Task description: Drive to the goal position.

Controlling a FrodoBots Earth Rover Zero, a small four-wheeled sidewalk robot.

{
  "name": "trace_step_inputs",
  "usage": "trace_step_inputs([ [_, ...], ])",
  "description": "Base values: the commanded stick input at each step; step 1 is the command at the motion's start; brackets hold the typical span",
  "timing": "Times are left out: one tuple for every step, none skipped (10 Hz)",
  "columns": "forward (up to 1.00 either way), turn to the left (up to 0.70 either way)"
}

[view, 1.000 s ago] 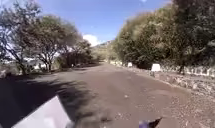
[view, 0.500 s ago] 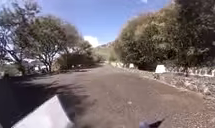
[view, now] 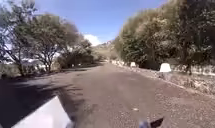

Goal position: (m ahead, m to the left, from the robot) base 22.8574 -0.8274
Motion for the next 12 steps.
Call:
trace_step_inputs([
  [0.5,-0.14],
  [0.5,-0.5],
  [0.5,-0.5],
  [0.5,-0.5],
  [0.5,-0.5],
  [0.5,-0.5],
  [0.5,-0.5],
  [0.5,0.0],
  [0.5,0.0],
  [0.5,0.0],
  [0.5,0.0],
  [0.5,0.0],
])
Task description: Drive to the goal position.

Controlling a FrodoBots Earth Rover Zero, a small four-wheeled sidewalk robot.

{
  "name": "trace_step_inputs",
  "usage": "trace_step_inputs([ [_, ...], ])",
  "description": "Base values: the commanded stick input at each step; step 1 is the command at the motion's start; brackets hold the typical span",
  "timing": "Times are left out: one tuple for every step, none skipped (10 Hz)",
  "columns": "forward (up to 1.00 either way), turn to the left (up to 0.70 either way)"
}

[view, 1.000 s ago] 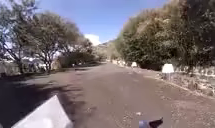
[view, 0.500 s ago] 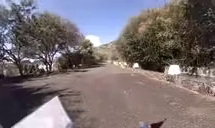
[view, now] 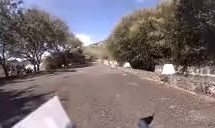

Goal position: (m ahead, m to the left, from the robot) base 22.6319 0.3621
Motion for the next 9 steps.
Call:
trace_step_inputs([
  [0.5,0.0],
  [0.5,0.0],
  [0.5,0.0],
  [0.5,0.0],
  [0.5,0.0],
  [0.5,-0.07],
  [0.5,-0.2],
  [0.5,-0.5],
  [0.5,-0.5],
])
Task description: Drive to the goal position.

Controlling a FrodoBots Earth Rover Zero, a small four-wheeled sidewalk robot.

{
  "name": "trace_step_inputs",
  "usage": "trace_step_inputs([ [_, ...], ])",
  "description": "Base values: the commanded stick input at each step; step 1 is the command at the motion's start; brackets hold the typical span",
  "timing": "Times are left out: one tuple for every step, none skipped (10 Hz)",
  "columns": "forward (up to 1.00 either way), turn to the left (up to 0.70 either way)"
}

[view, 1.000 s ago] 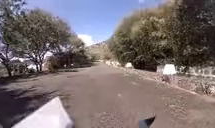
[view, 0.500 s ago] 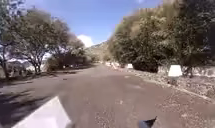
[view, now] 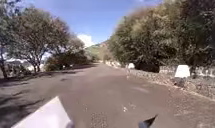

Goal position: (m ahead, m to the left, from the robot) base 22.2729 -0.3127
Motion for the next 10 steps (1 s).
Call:
trace_step_inputs([
  [0.5,-0.32],
  [0.5,-0.04],
  [0.5,0.0],
  [0.5,0.0],
  [0.5,0.0],
  [0.5,0.0],
  [0.5,0.0],
  [0.5,0.0],
  [0.5,0.0],
  [0.5,0.0],
])
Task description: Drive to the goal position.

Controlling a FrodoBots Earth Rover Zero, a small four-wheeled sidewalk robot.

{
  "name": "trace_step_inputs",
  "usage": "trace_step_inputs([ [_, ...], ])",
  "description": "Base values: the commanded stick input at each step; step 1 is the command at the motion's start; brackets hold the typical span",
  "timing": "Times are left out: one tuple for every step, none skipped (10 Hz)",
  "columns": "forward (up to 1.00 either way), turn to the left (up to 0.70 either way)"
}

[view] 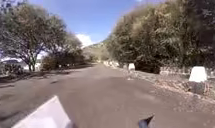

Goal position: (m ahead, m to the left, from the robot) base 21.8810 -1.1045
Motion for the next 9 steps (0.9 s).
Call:
trace_step_inputs([
  [0.5,0.0],
  [0.5,0.0],
  [0.5,0.0],
  [0.5,0.0],
  [0.5,0.0],
  [0.5,-0.12],
  [0.5,-0.35],
  [0.5,-0.5],
  [0.5,-0.5],
])
